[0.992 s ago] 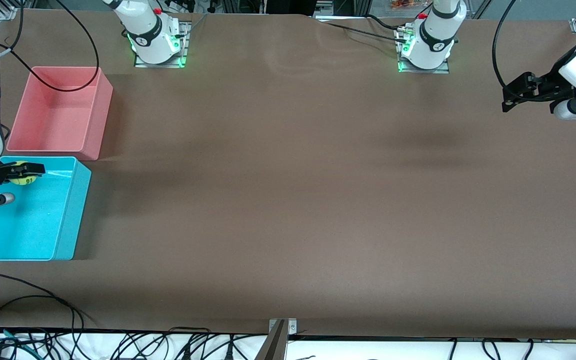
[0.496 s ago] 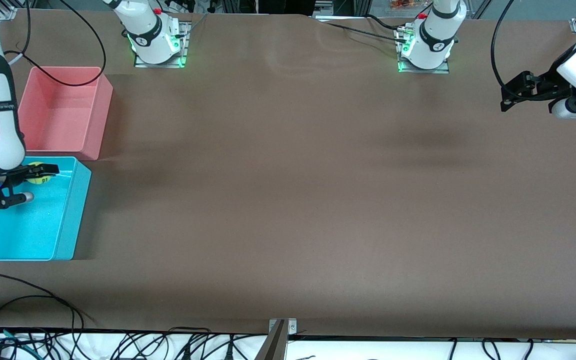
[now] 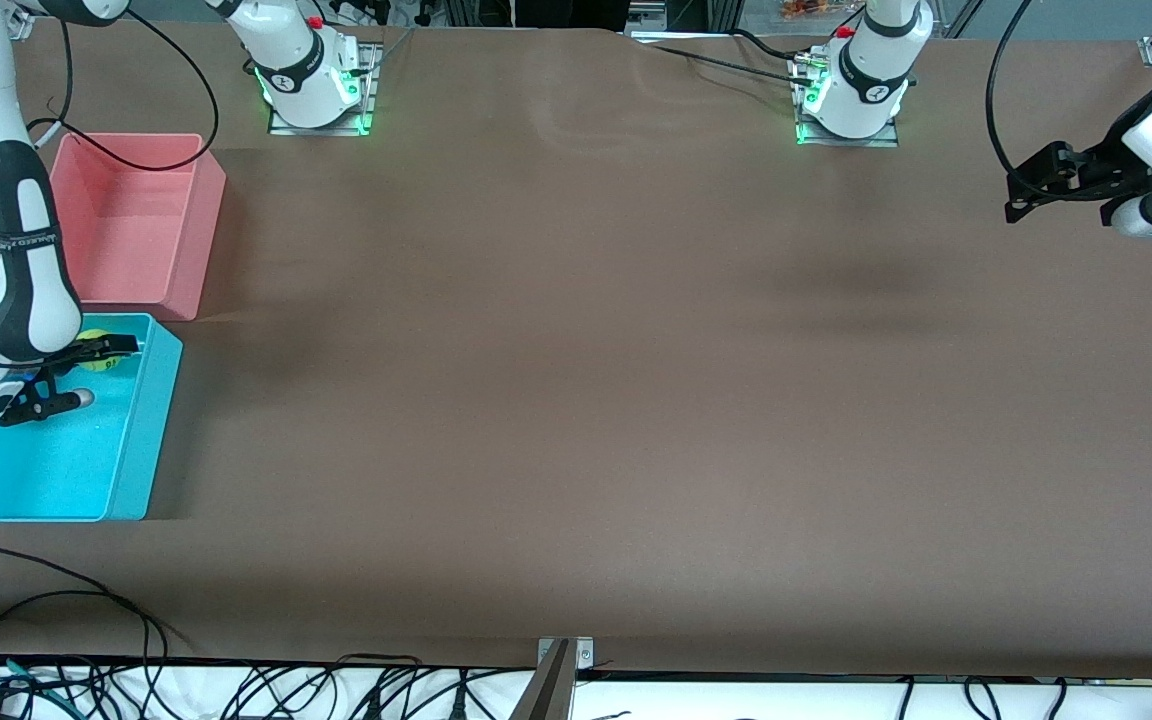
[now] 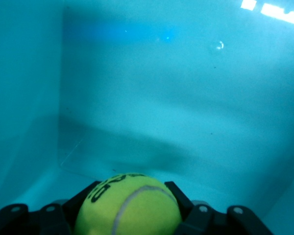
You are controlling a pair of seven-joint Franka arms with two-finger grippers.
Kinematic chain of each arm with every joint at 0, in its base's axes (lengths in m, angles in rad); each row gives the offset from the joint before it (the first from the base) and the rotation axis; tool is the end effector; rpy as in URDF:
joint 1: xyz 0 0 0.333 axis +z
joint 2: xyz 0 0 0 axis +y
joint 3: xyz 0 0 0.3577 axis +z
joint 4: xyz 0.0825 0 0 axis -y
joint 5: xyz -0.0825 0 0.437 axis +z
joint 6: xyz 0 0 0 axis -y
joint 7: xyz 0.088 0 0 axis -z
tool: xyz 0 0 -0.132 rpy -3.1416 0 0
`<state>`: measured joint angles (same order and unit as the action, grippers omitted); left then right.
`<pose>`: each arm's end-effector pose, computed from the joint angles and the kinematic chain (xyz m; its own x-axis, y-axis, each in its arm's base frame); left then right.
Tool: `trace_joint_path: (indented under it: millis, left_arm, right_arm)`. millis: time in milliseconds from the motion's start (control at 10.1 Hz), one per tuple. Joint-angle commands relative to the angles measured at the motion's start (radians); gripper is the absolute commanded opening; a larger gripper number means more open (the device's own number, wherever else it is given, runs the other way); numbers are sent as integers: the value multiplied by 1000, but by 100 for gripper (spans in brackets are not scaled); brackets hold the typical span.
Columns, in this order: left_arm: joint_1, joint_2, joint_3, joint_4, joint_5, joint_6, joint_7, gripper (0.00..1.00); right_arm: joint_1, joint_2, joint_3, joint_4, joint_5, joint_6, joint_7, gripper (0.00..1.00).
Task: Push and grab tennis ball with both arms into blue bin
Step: 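Open the right gripper to drop the ball into the blue bin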
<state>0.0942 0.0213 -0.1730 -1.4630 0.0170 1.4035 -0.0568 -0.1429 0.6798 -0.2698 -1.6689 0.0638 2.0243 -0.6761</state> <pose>0.5937 -0.0432 0.6703 0.9967 -0.0192 -0.0795 -0.0207 -0.9996 -0.0178 0.6513 -0.2648 0.1724 0.9170 0.2570 -0.3050 0.2413 -0.9664 -0.0887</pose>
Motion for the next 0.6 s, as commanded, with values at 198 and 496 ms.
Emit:
trace_joint_path:
  millis: [198,496]
  left_arm:
    - [15,15,1,36,-29,-26,-9,100]
    - [13,15,-2,36,-31,-26,-9,100]
  right_arm:
    - [-18,-16,20,3,16,-10,-23,100]
    - [0,-77,21,20,14,-82,-3,100]
